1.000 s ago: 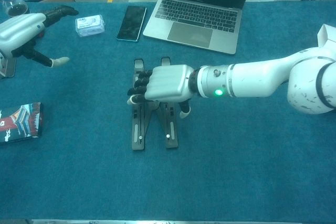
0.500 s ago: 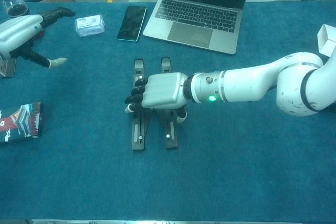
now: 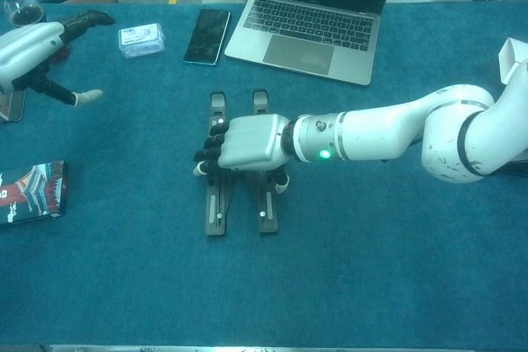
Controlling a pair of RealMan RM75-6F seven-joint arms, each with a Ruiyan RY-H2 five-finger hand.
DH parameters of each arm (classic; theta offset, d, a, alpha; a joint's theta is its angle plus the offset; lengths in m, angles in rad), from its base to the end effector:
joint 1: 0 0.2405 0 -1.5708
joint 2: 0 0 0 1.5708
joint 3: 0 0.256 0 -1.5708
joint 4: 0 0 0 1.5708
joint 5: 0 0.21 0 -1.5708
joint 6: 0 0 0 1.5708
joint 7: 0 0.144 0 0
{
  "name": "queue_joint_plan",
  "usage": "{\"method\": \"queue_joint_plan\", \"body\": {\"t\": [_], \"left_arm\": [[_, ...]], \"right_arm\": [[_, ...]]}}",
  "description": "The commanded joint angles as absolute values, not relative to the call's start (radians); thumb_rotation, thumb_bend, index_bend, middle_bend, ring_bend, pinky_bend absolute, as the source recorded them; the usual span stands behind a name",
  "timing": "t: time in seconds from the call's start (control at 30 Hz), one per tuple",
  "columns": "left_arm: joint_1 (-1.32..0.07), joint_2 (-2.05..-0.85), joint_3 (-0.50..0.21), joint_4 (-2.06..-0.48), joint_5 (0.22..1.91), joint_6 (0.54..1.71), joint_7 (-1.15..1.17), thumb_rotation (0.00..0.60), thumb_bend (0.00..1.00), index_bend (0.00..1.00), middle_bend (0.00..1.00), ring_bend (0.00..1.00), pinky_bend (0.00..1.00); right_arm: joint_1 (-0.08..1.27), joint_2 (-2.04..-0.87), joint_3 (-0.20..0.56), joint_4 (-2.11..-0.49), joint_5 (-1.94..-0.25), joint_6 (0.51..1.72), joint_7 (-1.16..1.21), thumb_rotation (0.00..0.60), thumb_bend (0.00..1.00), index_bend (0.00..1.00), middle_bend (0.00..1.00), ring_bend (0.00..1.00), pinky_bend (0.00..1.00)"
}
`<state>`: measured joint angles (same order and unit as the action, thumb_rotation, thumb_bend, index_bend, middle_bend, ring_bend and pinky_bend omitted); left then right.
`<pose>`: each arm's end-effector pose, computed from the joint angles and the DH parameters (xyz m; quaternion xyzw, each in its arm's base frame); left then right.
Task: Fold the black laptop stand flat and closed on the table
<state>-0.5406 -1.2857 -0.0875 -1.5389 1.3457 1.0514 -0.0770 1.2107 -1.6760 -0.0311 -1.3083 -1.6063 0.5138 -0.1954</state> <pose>-0.2307 0.3086 0.0650 -0.6879 -0.4427 -0.3996 0.4136 -0.0506 -0.3063 -0.1201 0.9681 -0.0400 0.2087 0.1328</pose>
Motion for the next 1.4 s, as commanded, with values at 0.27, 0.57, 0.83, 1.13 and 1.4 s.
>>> {"method": "queue_joint_plan", "body": {"t": [0.27, 0.57, 0.83, 1.13, 1.4], "left_arm": [[-0.539, -1.288, -0.091, -1.535, 1.347, 1.049, -0.081, 0.600, 0.28, 0.00, 0.00, 0.00, 0.00], [-0.538, -1.290, -0.092, -1.534, 1.349, 1.047, -0.083, 0.600, 0.28, 0.00, 0.00, 0.00, 0.00], [-0.540, -1.293, -0.094, -1.533, 1.349, 1.042, -0.081, 0.600, 0.28, 0.00, 0.00, 0.00, 0.00], [-0.541, -1.300, -0.095, -1.528, 1.349, 1.037, -0.082, 0.600, 0.28, 0.00, 0.00, 0.00, 0.00], [-0.542, -1.301, -0.096, -1.530, 1.350, 1.037, -0.080, 0.600, 0.28, 0.00, 0.00, 0.00, 0.00]], "right_arm": [[1.206, -1.691, -0.020, -1.302, -1.582, 0.513, -0.205, 0.600, 0.00, 0.00, 0.14, 0.00, 0.02], [1.197, -1.691, -0.018, -1.306, -1.573, 0.525, -0.209, 0.600, 0.00, 0.00, 0.19, 0.00, 0.02], [1.189, -1.693, -0.020, -1.305, -1.566, 0.533, -0.211, 0.600, 0.00, 0.00, 0.26, 0.00, 0.02], [1.182, -1.693, -0.019, -1.303, -1.565, 0.543, -0.208, 0.600, 0.07, 0.00, 0.31, 0.03, 0.02], [1.178, -1.691, -0.020, -1.308, -1.567, 0.551, -0.201, 0.600, 0.20, 0.00, 0.34, 0.06, 0.02]]}}
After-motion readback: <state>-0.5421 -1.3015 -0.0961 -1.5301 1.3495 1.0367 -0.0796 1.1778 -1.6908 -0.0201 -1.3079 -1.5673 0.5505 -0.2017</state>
